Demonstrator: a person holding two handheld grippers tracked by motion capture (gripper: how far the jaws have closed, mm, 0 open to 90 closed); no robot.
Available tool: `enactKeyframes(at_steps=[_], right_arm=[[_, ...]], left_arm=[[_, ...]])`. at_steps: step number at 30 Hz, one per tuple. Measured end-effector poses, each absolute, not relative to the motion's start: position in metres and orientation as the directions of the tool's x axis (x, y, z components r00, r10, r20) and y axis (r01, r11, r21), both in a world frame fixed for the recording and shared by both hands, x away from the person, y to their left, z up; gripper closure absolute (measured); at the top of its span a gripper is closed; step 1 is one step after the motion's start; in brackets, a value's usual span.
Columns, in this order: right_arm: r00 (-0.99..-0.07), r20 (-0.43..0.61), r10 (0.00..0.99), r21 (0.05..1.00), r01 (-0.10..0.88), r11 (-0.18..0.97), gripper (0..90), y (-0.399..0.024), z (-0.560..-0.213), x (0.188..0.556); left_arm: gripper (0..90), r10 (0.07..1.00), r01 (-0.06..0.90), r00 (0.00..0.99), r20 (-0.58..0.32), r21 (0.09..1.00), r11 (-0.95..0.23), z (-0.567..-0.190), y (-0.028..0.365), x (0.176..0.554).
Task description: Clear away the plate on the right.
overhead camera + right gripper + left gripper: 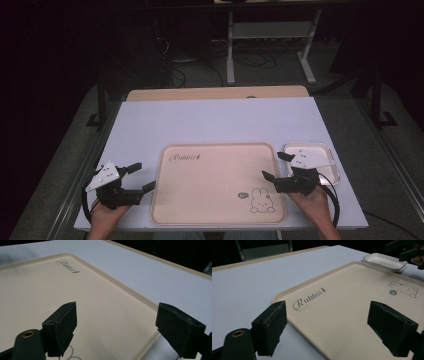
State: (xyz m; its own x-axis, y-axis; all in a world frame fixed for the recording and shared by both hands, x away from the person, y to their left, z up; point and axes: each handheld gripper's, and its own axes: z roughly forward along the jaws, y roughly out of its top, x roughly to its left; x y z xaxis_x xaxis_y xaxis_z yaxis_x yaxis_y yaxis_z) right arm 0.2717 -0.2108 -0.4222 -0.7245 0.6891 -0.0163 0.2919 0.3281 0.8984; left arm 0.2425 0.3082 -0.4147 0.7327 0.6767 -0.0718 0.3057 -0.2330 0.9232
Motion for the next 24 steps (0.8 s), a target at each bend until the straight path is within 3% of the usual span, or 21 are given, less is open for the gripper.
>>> enactKeyframes(at_steps=[24], right_arm=[[-0.727,0.009,0.687,0.91,0.291,0.296,16.3,-0.2146,-0.4174,0.2666]], left_arm=[[15.7,0.673,0.305,0.736,-0.073,0.923,-0.234,-0.4146,0.3081,0.2418]])
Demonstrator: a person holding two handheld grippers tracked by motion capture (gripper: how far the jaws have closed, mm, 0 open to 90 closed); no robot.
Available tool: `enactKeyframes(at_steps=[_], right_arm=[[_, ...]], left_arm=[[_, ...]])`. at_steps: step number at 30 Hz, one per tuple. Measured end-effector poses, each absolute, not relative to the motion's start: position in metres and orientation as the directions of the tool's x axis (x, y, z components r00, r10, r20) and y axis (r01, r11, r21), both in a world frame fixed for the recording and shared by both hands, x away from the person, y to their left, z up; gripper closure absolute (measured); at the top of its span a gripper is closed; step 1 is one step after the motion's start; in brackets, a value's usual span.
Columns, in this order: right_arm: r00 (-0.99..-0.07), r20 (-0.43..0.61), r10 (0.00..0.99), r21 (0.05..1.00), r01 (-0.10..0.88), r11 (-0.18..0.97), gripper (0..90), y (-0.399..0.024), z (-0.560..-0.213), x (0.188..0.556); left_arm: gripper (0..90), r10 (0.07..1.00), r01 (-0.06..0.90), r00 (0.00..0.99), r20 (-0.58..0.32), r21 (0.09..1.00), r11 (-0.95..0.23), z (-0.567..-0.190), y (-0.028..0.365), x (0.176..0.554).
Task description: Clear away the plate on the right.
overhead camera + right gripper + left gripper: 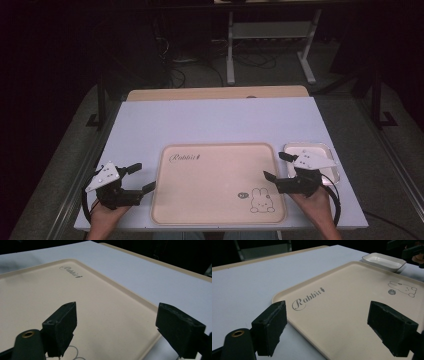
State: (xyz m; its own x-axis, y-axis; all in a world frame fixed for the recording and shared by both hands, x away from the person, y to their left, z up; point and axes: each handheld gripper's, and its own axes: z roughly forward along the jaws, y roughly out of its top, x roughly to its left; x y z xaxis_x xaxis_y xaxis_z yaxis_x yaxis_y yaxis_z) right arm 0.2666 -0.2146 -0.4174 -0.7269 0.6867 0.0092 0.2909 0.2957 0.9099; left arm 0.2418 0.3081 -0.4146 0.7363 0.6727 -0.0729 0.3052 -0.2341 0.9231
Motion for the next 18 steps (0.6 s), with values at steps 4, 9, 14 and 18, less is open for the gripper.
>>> enactKeyframes(at_steps=[4,9,14,18], right_arm=[[-0.728,0.005,0.685,0.911,0.286,0.297,16.3,-0.2151,-0.4163,0.2649],[-0.727,0.013,0.687,0.913,0.288,0.288,16.2,-0.2168,-0.4154,0.2646],[-0.731,0.014,0.683,0.912,0.29,0.291,16.0,-0.2167,-0.4153,0.2645],[-0.729,0.024,0.684,0.911,0.298,0.285,15.2,-0.2194,-0.4138,0.2624]], left_arm=[[15.7,0.671,0.306,0.737,-0.075,0.923,-0.233,-0.4146,0.3081,0.2418],[15.7,0.67,0.308,0.738,-0.078,0.923,-0.232,-0.4151,0.3083,0.2423],[15.7,0.67,0.307,0.738,-0.078,0.923,-0.231,-0.415,0.3085,0.2421],[15.7,0.668,0.307,0.74,-0.074,0.921,-0.238,-0.4154,0.3076,0.2421]])
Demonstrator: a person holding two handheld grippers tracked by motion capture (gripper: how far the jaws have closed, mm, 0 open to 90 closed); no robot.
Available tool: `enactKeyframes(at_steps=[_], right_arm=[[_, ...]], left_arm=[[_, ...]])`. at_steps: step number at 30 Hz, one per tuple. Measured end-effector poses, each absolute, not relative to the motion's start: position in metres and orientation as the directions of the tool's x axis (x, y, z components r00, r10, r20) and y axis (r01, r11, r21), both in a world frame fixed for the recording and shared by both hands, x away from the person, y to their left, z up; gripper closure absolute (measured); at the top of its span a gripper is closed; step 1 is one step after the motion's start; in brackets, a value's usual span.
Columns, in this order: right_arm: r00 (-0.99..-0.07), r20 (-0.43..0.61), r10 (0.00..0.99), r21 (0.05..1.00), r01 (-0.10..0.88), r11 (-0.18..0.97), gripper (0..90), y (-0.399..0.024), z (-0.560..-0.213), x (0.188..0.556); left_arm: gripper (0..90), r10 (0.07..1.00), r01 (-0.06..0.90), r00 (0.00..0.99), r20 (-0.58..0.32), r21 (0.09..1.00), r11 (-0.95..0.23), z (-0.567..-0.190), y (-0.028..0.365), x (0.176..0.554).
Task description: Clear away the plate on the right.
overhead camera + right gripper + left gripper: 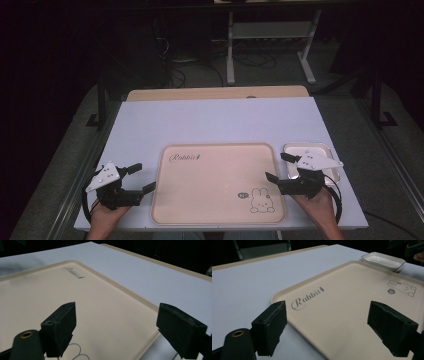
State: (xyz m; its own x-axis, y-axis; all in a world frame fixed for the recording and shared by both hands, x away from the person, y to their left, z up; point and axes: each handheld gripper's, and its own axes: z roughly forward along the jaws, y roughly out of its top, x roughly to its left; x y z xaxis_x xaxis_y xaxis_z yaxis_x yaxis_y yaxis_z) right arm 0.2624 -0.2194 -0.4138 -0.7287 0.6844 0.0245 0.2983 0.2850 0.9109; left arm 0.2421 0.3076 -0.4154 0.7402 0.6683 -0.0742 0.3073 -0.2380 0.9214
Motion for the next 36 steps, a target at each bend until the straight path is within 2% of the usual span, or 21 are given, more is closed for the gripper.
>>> enactKeyframes(at_steps=[36], right_arm=[[-0.738,0.074,0.671,0.89,0.352,0.289,14.8,-0.238,-0.411,0.252]], left_arm=[[15.7,0.67,0.312,0.739,-0.077,0.919,-0.239,-0.416,0.308,0.243]])
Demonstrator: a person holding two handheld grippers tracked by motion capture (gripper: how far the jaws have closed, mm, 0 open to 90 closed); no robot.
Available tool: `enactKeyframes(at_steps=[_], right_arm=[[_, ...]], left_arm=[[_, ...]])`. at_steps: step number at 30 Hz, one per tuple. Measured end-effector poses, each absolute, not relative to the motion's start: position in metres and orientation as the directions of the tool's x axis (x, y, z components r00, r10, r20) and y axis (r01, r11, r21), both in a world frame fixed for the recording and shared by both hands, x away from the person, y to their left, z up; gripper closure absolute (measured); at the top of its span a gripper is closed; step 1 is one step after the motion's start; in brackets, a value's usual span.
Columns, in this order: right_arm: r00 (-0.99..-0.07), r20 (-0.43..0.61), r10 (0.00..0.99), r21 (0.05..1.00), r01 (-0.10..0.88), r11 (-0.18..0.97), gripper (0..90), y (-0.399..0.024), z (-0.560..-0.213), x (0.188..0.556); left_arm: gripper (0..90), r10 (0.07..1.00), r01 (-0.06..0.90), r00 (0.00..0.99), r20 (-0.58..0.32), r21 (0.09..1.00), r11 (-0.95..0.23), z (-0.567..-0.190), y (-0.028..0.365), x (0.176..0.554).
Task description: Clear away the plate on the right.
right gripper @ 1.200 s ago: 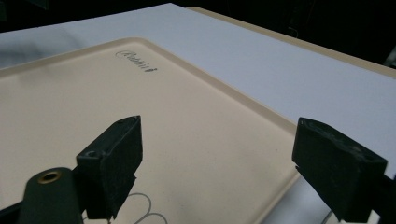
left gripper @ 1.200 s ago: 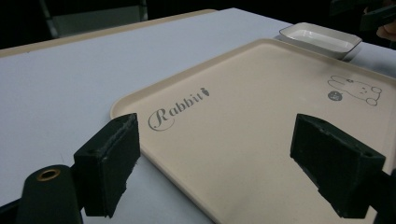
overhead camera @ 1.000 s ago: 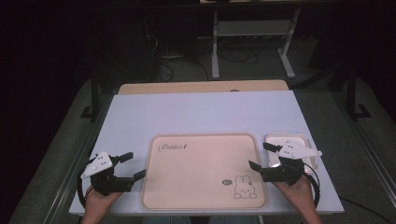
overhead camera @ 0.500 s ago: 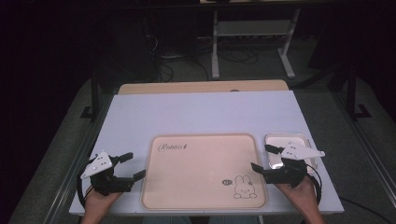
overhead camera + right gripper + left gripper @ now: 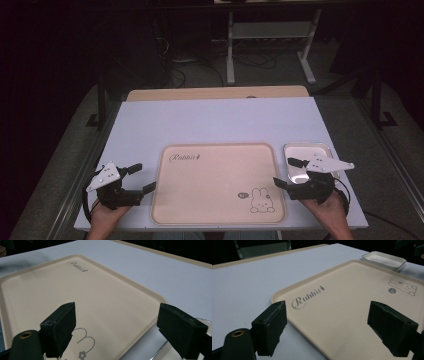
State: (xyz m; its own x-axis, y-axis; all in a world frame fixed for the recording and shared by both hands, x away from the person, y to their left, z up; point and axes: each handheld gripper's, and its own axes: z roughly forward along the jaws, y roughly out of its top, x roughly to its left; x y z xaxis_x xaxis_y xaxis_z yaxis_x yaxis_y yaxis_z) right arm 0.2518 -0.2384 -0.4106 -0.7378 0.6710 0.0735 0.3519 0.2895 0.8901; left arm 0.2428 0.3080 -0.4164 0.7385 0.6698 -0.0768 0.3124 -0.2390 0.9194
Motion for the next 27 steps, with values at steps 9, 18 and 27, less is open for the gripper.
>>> enactKeyframes(at_steps=[9,18,27], right_arm=[[-0.739,0.088,0.668,0.877,0.375,0.3,14.6,-0.245,-0.411,0.248],[-0.725,0.127,0.677,0.864,0.416,0.283,14.7,-0.261,-0.412,0.243],[-0.711,0.164,0.684,0.84,0.464,0.281,14.8,-0.275,-0.411,0.241]], left_arm=[[15.7,0.67,0.311,0.739,-0.075,0.92,-0.24,-0.416,0.308,0.242],[15.7,0.671,0.311,0.738,-0.077,0.921,-0.237,-0.416,0.308,0.242],[15.7,0.672,0.31,0.736,-0.08,0.923,-0.23,-0.415,0.31,0.242]])
